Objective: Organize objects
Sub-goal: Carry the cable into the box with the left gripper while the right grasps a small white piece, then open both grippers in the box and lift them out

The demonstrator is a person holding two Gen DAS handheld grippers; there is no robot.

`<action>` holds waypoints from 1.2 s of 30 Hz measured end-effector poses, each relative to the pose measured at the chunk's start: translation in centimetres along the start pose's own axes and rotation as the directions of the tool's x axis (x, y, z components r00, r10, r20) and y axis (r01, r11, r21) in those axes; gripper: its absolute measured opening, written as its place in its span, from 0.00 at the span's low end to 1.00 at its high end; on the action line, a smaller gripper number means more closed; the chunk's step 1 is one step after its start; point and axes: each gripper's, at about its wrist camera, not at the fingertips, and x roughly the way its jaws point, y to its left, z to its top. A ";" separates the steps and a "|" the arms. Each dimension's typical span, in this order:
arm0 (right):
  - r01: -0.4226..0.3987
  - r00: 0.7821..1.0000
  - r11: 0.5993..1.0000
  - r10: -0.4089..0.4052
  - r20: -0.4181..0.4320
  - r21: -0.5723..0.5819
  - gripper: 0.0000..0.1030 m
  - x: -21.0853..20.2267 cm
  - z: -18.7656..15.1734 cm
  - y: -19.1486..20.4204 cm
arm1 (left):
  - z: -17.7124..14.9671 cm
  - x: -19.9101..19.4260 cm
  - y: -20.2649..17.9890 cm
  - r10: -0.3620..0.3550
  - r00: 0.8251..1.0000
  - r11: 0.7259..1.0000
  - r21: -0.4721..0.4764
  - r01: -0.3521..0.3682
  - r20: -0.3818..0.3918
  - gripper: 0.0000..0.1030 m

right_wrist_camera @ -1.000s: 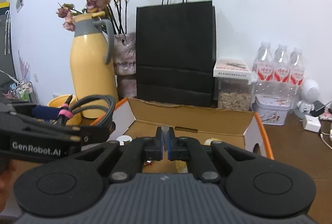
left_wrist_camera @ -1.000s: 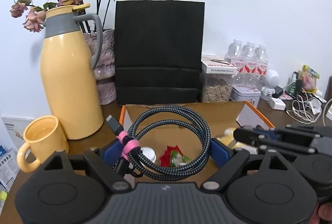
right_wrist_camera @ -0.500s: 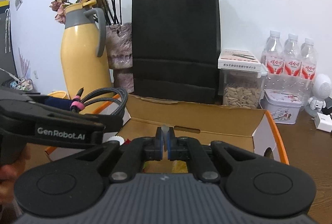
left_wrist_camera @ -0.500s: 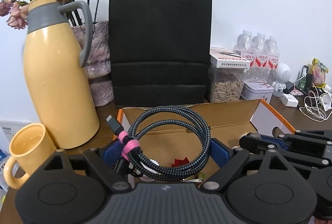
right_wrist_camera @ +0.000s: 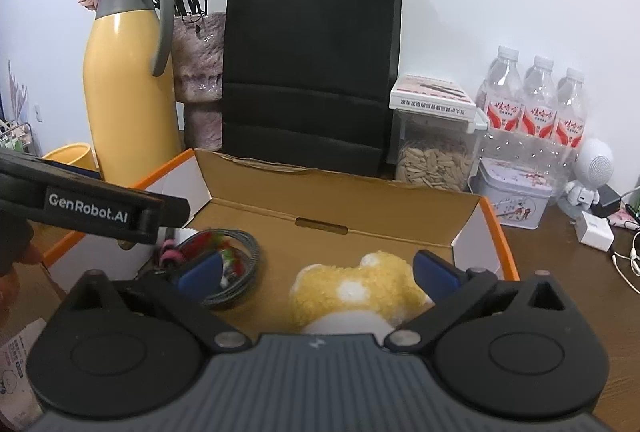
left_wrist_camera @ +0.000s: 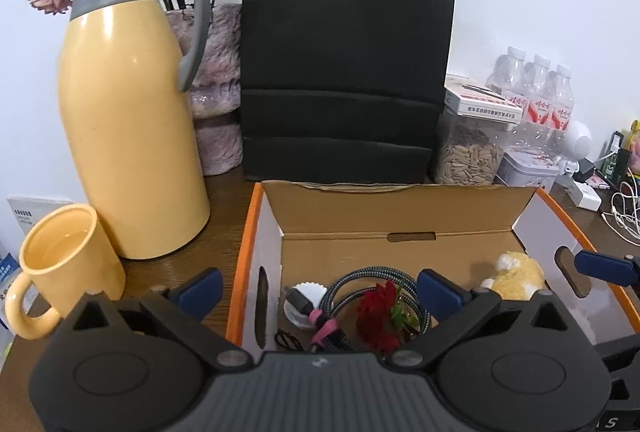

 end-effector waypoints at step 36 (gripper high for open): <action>0.016 0.999 0.999 -0.018 0.027 0.045 1.00 -12.5 -4.2 0.0 | -5.7 -12.9 -0.5 0.011 0.996 0.999 0.033 -0.014 0.089 1.00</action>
